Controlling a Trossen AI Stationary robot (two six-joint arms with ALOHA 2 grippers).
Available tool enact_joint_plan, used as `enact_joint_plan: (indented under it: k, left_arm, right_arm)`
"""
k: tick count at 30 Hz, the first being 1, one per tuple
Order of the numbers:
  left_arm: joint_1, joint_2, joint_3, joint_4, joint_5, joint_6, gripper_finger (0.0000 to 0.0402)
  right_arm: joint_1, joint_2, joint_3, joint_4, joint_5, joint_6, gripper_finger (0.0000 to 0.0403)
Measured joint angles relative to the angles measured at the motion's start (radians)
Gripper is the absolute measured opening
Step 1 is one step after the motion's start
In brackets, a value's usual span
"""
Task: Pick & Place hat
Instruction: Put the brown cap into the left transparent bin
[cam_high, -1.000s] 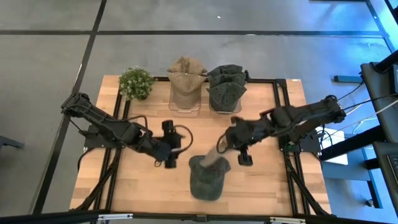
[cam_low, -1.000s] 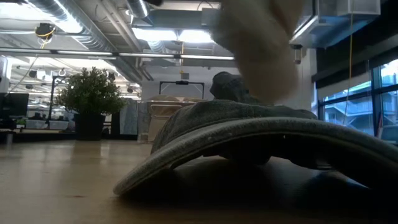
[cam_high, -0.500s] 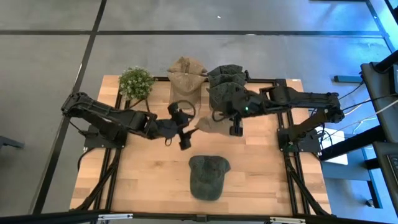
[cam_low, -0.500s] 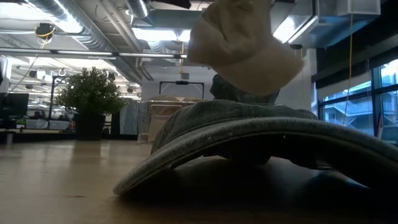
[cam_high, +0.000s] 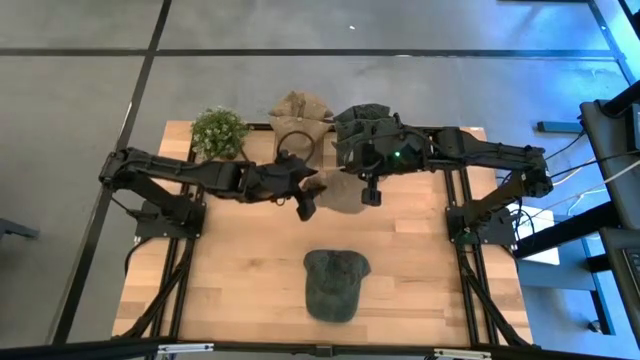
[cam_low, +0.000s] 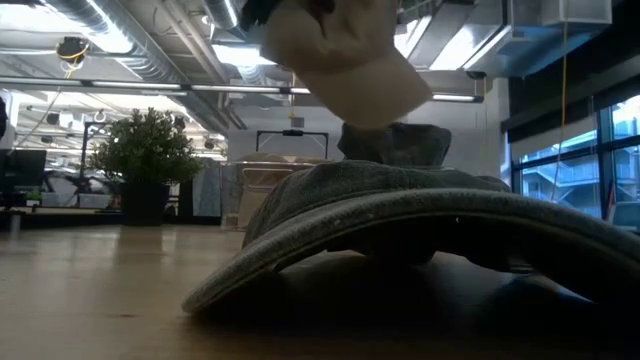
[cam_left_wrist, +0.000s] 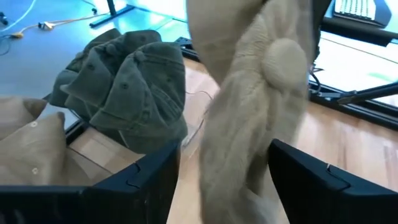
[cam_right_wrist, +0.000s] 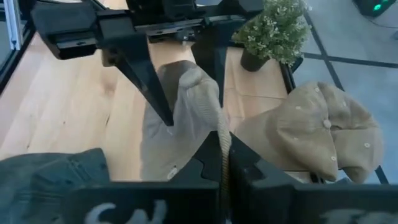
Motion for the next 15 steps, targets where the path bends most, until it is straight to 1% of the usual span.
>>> enact_joint_plan:
  k: [2,5,9,15]
  left_arm:
    - [0.011,0.000,0.000,0.000,0.000,0.000,0.0224]
    - [0.028,0.000,0.000,0.000,0.006,0.005,0.0192]
    - [0.057,0.000,0.000,0.009,0.040,0.063,0.0129]
    - [0.106,0.000,0.000,0.040,0.129,0.153,0.0033]
  right_arm:
    - [-0.008,0.000,0.000,0.000,0.000,0.000,0.0004]
    - [-0.021,0.000,0.000,0.000,0.000,0.003,0.0004]
    - [-0.045,0.000,0.000,0.000,0.000,0.003,0.0004]
    - [-0.075,0.000,0.000,0.007,0.000,0.002,0.0004]
